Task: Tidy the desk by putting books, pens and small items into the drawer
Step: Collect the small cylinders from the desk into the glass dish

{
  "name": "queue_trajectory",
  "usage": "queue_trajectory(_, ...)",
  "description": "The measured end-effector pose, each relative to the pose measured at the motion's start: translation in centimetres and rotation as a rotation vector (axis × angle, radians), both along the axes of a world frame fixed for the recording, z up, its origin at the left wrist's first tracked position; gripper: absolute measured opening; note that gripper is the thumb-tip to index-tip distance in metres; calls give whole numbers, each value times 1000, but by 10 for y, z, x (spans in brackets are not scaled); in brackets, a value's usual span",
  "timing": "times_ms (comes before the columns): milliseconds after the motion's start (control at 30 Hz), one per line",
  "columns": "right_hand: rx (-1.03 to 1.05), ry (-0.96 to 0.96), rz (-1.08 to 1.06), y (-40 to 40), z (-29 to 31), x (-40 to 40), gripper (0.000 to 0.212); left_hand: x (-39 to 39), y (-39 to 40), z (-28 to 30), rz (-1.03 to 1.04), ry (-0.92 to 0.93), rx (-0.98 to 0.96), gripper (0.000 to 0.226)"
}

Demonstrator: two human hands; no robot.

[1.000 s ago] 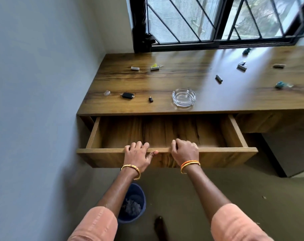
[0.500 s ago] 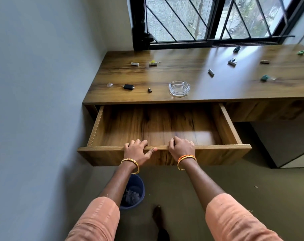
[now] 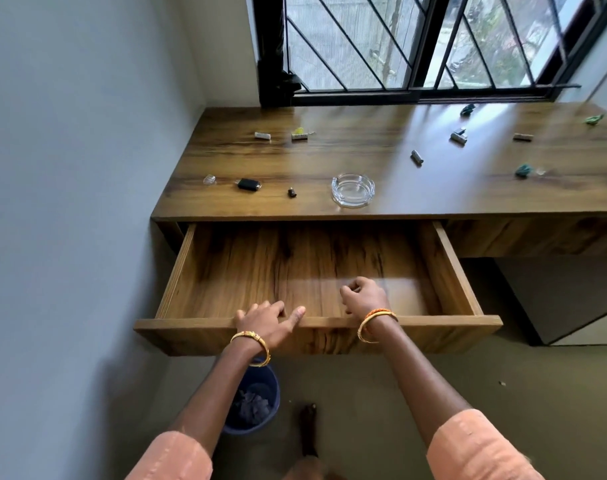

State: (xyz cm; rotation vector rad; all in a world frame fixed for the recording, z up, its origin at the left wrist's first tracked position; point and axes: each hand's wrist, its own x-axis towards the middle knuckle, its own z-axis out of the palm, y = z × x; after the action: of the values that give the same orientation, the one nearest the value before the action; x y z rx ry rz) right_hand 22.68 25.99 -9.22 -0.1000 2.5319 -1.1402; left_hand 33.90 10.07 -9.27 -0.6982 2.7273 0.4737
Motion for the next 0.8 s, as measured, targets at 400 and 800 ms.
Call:
queue_trajectory(400, -234, 201, -428, -44, 52, -176, 18, -161, -31, 45, 160, 530, 374, 17)
queue_trajectory(800, -14, 166, -339, -53, 39, -230, 19, -288, -20, 29, 369, 579, 665, 39)
